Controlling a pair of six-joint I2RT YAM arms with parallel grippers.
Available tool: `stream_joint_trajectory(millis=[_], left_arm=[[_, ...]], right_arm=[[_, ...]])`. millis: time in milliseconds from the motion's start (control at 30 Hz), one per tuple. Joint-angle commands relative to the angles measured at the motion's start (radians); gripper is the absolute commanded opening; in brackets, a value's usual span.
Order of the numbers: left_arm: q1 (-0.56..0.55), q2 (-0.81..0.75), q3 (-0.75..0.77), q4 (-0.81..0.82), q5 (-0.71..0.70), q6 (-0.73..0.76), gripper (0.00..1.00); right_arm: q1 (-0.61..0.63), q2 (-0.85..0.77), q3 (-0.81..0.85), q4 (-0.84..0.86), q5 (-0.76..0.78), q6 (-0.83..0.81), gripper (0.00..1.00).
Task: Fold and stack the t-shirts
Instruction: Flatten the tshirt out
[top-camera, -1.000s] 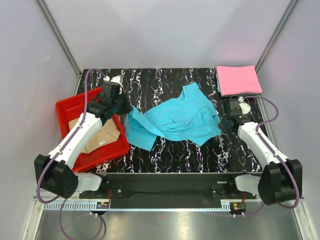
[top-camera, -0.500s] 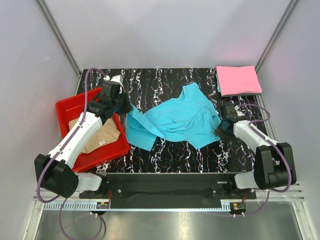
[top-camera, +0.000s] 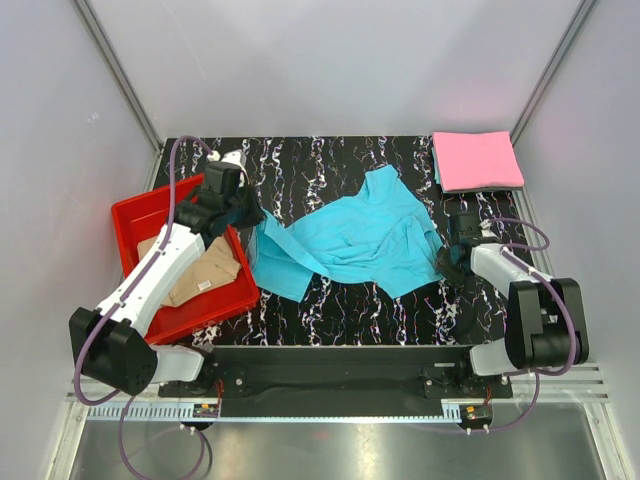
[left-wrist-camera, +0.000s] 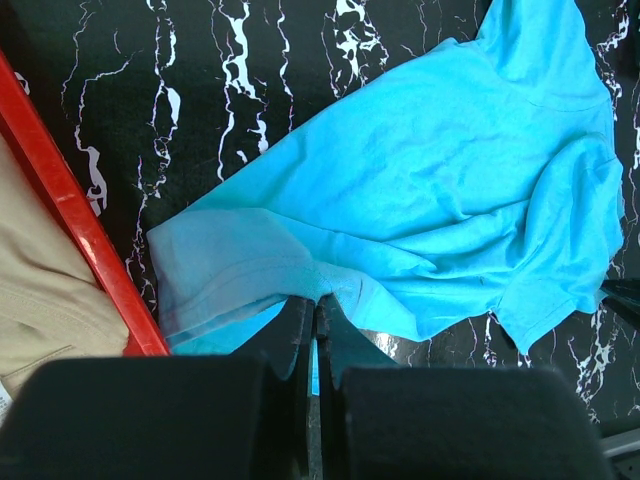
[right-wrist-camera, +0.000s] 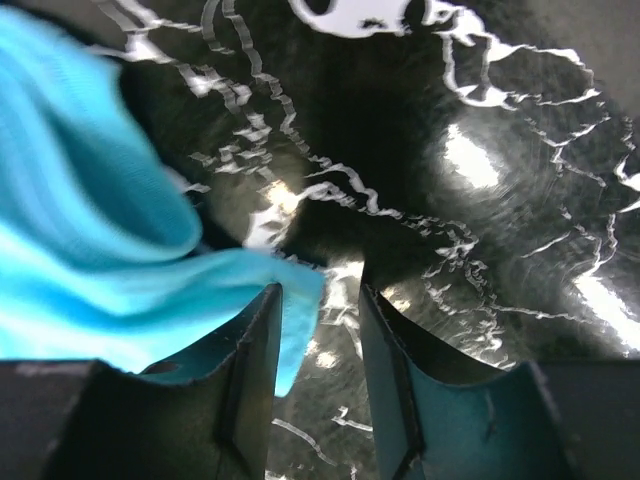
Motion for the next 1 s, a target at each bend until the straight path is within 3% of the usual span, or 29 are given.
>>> stream_joint_trajectory(millis=[0,233,400,567,733,867,900,967], left_arm=[[0.004,0.001,0.032,0.045,0.019,-0.006,0.0],[0.004,0.003,0.024,0.051,0.022,-0.01,0.0],[0.004,-0.002,0.026,0.055,0.032,-0.013,0.0],[0.004,-0.02,0.06,0.035,0.014,-0.004,0.0],[0.004,-0.038,0.315,-0.037,0.002,-0.027,0.0],[0.004,-0.095,0.513,-0.048,0.012,-0.078,0.0],[0.002,-0.109,0.543,-0.044,0.016,-0.105,0.0],[0.004,-0.161,0.601,-0.031,0.026,-0.133,0.0]], right_arm=[[-0.012,0.031,0.032,0.02,0.063,0.017,0.43],[-0.017,0.032,0.018,0.049,0.055,0.005,0.29],[-0.016,0.022,0.014,0.055,0.058,-0.001,0.0],[-0.023,-0.068,0.115,-0.077,0.078,-0.044,0.0],[-0.037,-0.307,0.465,-0.336,0.179,-0.045,0.0],[-0.049,-0.317,0.908,-0.525,0.32,-0.067,0.0],[-0.049,-0.311,1.089,-0.551,0.342,-0.071,0.0],[-0.049,-0.294,1.257,-0.618,0.385,-0.084,0.0]])
